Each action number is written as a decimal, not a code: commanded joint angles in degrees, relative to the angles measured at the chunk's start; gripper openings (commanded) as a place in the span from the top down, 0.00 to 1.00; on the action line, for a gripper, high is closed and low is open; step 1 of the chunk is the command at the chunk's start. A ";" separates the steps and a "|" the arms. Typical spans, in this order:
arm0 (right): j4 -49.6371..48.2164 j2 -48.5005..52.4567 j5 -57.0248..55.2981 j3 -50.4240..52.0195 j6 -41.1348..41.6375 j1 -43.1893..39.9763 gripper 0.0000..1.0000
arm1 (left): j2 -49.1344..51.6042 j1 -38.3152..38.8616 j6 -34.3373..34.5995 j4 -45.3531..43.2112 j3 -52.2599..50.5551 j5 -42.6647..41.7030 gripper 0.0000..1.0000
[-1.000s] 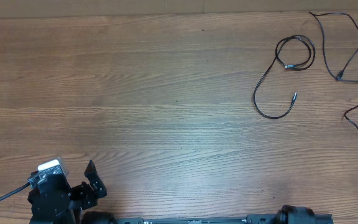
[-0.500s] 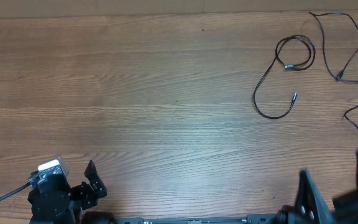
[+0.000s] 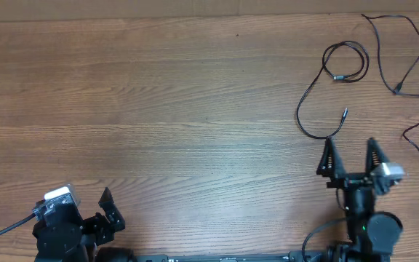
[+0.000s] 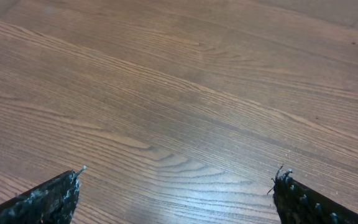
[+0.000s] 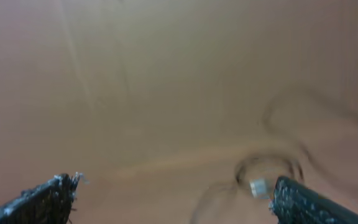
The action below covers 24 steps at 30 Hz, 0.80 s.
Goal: Untangle cables
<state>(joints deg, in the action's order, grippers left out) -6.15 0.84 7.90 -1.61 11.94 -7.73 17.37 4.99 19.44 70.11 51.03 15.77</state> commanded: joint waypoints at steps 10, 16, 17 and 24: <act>10.91 -0.44 -5.33 1.14 -0.02 0.66 0.00 | -0.15 -0.09 -0.59 -0.13 0.70 -0.20 0.01; 10.80 -0.35 -5.33 1.14 -0.02 0.66 0.00 | -0.15 -0.09 -0.59 -0.13 0.70 -0.17 0.01; 10.80 -0.35 -5.33 1.14 -0.02 0.66 0.00 | -0.15 -0.09 -0.59 -0.13 0.70 -0.20 0.00; 10.80 -0.35 -5.33 1.14 -0.02 0.66 0.00 | -0.68 -0.11 -0.59 -0.20 0.72 -0.17 0.00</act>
<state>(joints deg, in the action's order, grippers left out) 4.84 0.75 3.38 -1.04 11.97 -7.40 17.41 4.99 19.42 70.13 51.03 15.79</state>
